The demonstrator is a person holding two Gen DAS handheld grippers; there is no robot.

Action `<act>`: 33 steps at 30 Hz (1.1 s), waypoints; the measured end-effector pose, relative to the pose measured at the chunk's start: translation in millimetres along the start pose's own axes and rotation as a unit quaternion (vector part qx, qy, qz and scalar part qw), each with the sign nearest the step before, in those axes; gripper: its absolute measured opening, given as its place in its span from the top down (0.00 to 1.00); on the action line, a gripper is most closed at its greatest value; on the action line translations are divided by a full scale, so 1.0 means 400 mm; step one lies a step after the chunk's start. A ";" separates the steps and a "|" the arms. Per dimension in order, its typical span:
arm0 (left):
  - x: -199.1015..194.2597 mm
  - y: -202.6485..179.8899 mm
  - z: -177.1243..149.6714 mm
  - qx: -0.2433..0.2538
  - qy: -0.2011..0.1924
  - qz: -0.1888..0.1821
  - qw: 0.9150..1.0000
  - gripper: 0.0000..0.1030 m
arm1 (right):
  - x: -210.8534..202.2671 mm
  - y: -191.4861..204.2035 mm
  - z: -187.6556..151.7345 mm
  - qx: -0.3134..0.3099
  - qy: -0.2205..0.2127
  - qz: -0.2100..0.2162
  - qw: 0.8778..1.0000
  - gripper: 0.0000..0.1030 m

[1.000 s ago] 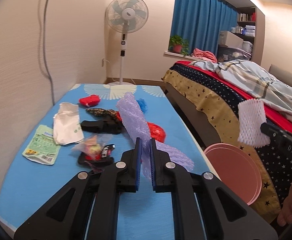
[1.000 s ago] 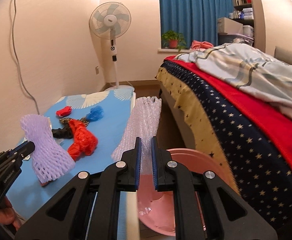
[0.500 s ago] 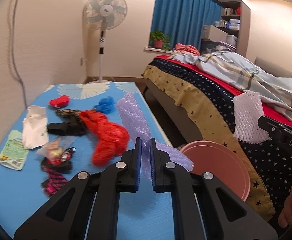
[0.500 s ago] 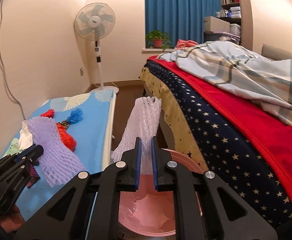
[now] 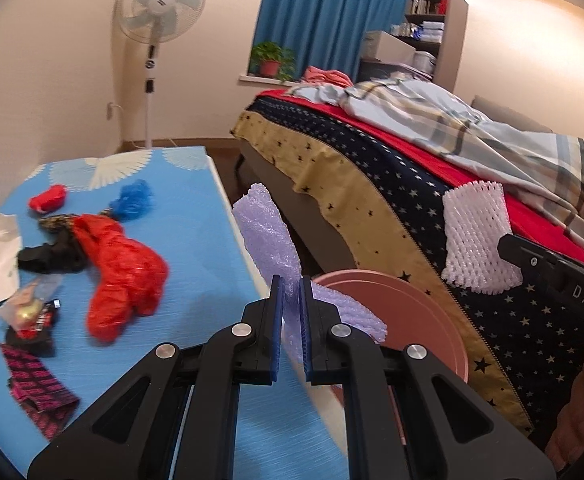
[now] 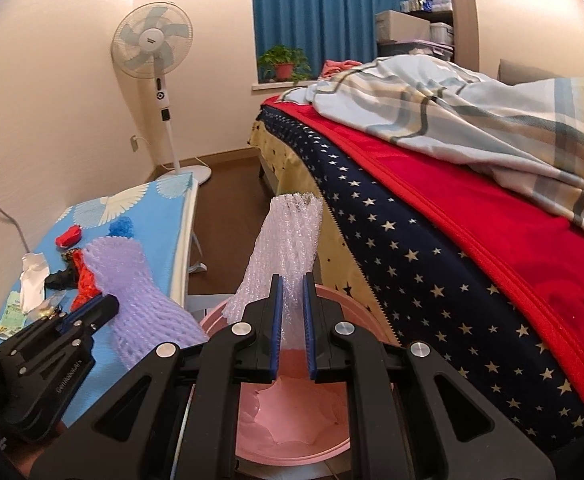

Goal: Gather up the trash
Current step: 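Carry both foam nets to the pink bin and open both grippers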

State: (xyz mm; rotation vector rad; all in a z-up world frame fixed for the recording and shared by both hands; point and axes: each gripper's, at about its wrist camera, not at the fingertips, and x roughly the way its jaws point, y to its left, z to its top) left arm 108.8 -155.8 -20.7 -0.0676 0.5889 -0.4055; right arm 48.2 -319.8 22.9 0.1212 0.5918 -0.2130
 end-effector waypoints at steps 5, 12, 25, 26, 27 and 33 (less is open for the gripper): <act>0.034 -0.027 -0.008 0.010 0.013 -0.014 1.000 0.92 | 0.013 -0.004 -0.002 0.004 0.005 -0.009 1.000 0.90; 0.070 -0.046 -0.023 0.015 0.030 -0.028 0.999 0.92 | 0.034 -0.010 -0.004 0.008 0.012 -0.018 1.000 0.90; 0.103 -0.067 -0.030 0.015 0.042 -0.038 0.998 0.92 | 0.046 -0.021 -0.007 0.017 0.015 -0.024 0.999 0.90; 0.105 -0.068 -0.030 0.015 0.043 -0.039 0.998 0.92 | 0.047 -0.021 -0.007 0.018 0.015 -0.025 0.999 0.89; 0.107 -0.070 -0.029 0.015 0.043 -0.040 0.998 0.92 | 0.047 -0.023 -0.008 0.020 0.016 -0.026 0.999 0.88; 0.108 -0.080 -0.033 0.019 0.046 -0.043 0.998 0.67 | 0.053 -0.034 -0.010 0.028 0.019 -0.039 0.999 0.74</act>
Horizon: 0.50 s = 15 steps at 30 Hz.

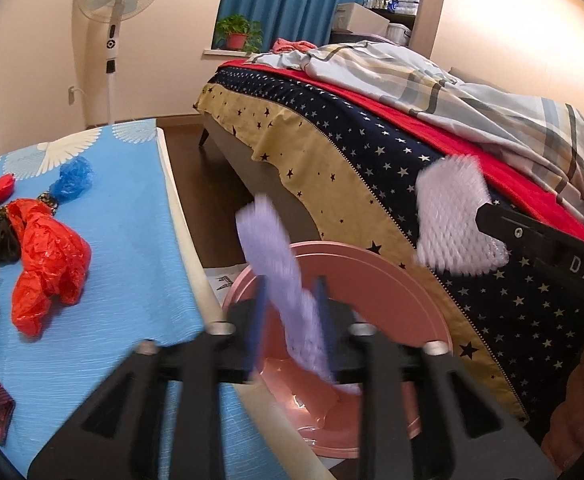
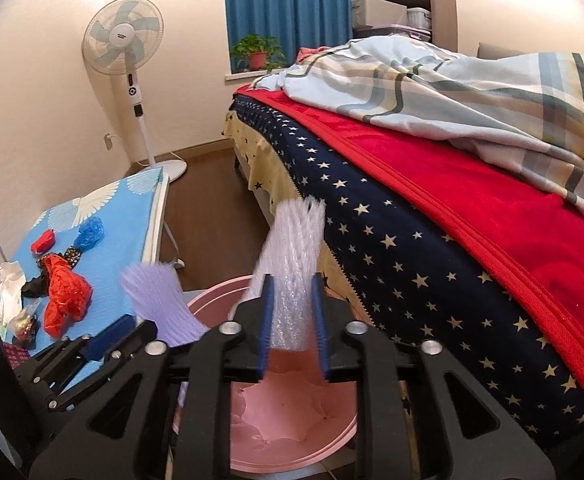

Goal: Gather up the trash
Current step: 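Carry both foam nets to the pink bin and open both grippers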

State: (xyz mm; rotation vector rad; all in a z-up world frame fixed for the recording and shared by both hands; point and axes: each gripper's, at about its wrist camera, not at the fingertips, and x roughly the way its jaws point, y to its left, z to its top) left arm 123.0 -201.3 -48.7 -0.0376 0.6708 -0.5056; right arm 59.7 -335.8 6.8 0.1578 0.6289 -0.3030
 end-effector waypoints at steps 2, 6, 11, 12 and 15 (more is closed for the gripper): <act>0.001 0.003 -0.001 -0.001 0.003 0.002 1.000 0.67 | -0.003 -0.003 0.000 0.002 -0.001 -0.002 1.000 0.68; -0.006 0.013 -0.002 -0.004 0.003 0.009 1.000 0.67 | -0.007 -0.010 -0.001 0.006 -0.004 -0.006 1.000 0.63; -0.027 0.026 -0.002 -0.005 -0.002 0.016 1.000 0.67 | -0.014 -0.010 0.001 0.010 -0.008 -0.004 1.000 0.63; -0.033 0.030 -0.002 -0.006 -0.004 0.018 1.000 0.67 | -0.016 -0.010 0.000 0.009 -0.009 -0.004 1.000 0.63; -0.047 0.038 0.000 -0.007 -0.008 0.023 1.000 0.67 | -0.023 -0.008 0.001 0.009 -0.012 0.000 1.000 0.63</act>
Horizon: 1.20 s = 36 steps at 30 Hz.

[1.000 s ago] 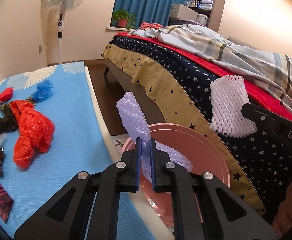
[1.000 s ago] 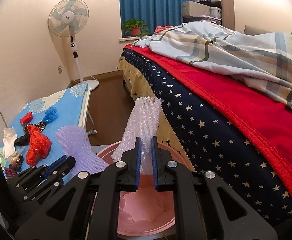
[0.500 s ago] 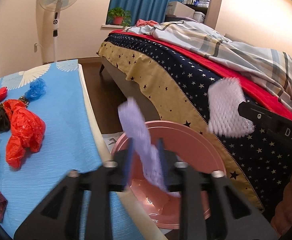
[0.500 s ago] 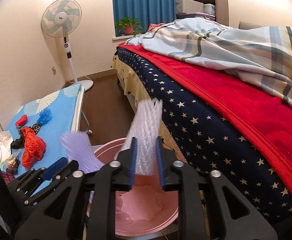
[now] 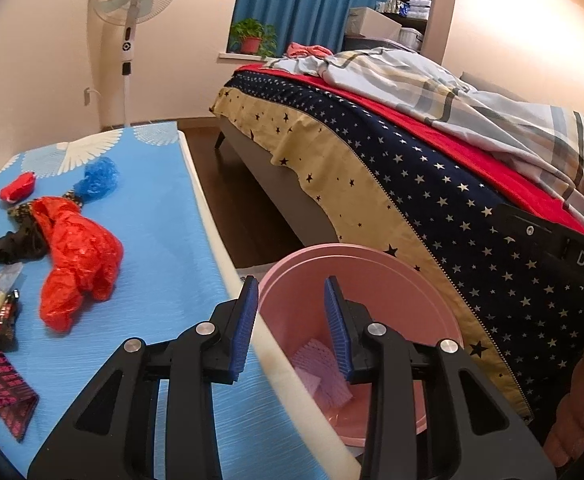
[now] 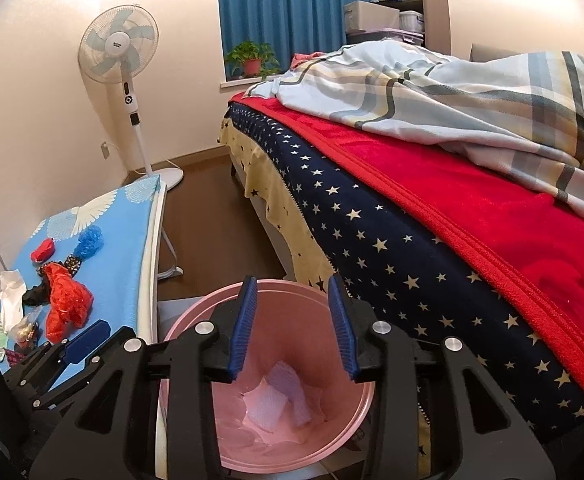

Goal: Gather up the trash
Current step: 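Carry both foam nets to the pink bin and open both grippers, then move both open grippers back over the table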

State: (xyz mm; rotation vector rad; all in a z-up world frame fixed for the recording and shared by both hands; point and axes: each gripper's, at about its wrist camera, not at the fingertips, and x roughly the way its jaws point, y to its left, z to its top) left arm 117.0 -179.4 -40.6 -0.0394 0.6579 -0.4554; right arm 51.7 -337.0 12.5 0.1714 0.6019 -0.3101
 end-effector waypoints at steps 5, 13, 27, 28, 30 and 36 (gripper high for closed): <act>-0.026 0.013 0.000 0.001 -0.007 0.009 1.000 0.67 | -0.019 0.008 0.000 0.000 -0.011 0.014 1.000 0.63; -0.095 0.056 0.003 -0.008 -0.034 0.035 0.999 0.67 | -0.055 0.055 -0.001 -0.010 -0.040 0.059 0.997 0.63; -0.236 0.240 -0.004 -0.082 -0.095 0.142 0.982 0.68 | -0.061 0.200 -0.023 -0.023 -0.053 0.145 0.988 0.63; -0.244 0.253 -0.006 -0.087 -0.098 0.150 0.980 0.68 | -0.059 0.213 -0.025 -0.023 -0.053 0.150 0.987 0.63; -0.260 0.276 -0.012 -0.094 -0.104 0.167 0.976 0.69 | -0.053 0.239 -0.029 -0.025 -0.051 0.162 0.985 0.63; -0.300 0.353 -0.027 -0.124 -0.120 0.219 0.960 0.74 | -0.026 0.336 -0.046 -0.041 -0.043 0.204 0.977 0.64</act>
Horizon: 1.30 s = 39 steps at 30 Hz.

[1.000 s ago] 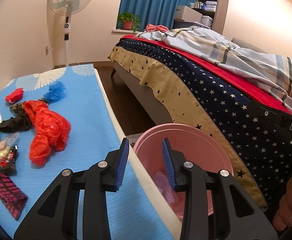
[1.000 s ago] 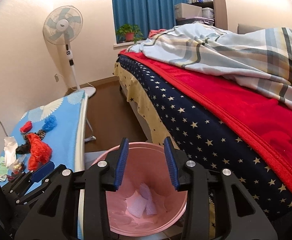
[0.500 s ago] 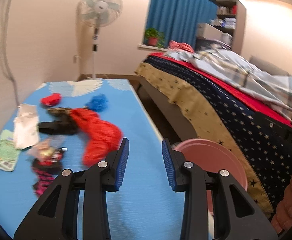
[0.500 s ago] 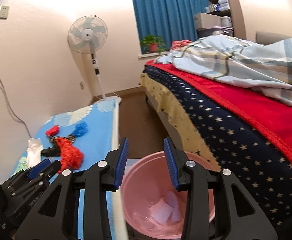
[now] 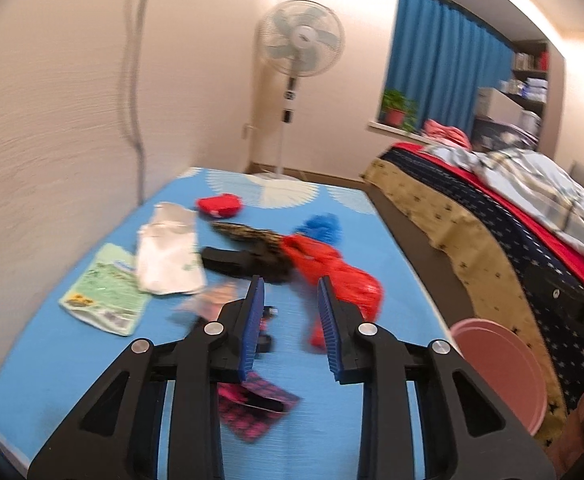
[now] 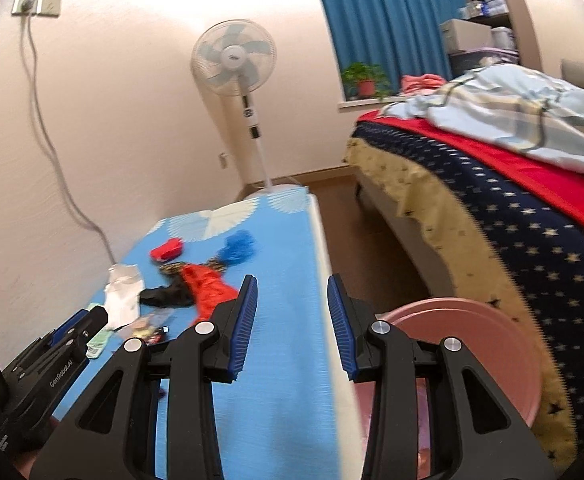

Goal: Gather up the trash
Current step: 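Move both open grippers back over the table, then grasp the red plastic bag with the right gripper while the left grasps the green wrapper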

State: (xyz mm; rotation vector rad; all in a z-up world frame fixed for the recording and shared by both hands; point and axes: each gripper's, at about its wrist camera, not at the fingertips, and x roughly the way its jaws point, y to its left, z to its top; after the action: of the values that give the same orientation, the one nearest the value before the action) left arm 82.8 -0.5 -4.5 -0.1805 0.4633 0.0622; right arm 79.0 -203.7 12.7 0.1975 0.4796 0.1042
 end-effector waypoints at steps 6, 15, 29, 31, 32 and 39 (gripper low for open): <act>0.016 0.073 -0.010 -0.025 -0.001 0.046 0.999 0.74 | 0.068 0.052 -0.021 -0.006 0.017 0.031 0.999 0.64; 0.051 0.178 -0.031 -0.085 0.009 0.116 0.990 0.74 | 0.163 0.089 -0.041 0.001 0.046 0.058 0.997 0.64; 0.104 0.340 -0.057 -0.200 0.049 0.183 0.961 0.74 | 0.289 0.135 -0.064 0.010 0.097 0.067 0.993 0.55; 0.110 0.350 -0.058 -0.207 0.052 0.184 0.959 0.74 | 0.304 0.139 -0.066 0.011 0.105 0.064 0.992 0.55; 0.115 0.355 -0.058 -0.210 0.058 0.185 0.958 0.74 | 0.311 0.141 -0.068 0.012 0.108 0.064 0.992 0.55; 0.146 0.389 -0.066 -0.243 0.080 0.183 0.949 0.74 | 0.351 0.155 -0.084 0.007 0.134 0.061 0.989 0.55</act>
State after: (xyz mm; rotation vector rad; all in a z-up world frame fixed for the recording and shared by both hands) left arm 107.5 148.5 -78.6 -0.5851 0.6350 0.5333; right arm 183.9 -117.3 -66.2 0.2286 0.7366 0.2488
